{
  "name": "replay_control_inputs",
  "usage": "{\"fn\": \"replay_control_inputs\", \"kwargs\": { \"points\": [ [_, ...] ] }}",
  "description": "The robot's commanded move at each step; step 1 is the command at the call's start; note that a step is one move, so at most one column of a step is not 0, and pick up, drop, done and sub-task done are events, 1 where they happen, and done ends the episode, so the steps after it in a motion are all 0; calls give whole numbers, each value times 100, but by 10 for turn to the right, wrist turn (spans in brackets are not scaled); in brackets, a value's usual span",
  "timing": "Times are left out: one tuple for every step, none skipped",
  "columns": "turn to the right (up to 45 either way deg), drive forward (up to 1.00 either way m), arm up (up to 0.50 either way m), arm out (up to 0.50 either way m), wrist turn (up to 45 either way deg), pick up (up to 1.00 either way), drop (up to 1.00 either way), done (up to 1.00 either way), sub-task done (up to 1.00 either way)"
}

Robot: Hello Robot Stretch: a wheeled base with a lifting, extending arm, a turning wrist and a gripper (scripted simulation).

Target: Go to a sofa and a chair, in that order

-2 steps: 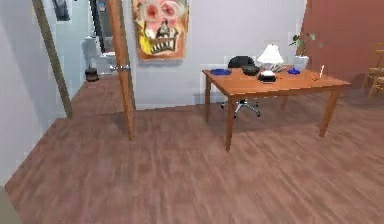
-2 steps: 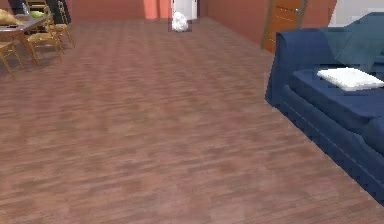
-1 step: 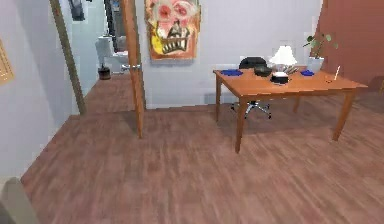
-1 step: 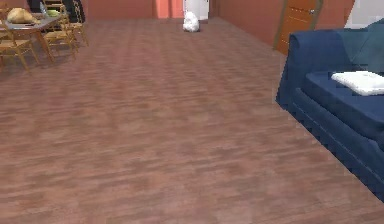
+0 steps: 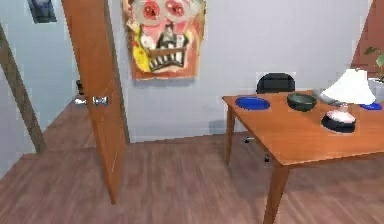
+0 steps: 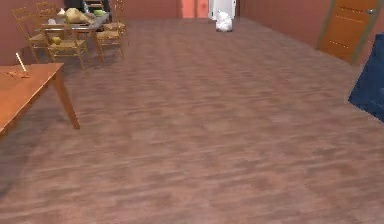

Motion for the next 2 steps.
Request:
{"fn": "replay_control_inputs", "kwargs": {
  "points": [
    [0,100,0,0,0,0,0,0,0],
    [0,75,0,0,0,0,0,0,0]
  ]
}}
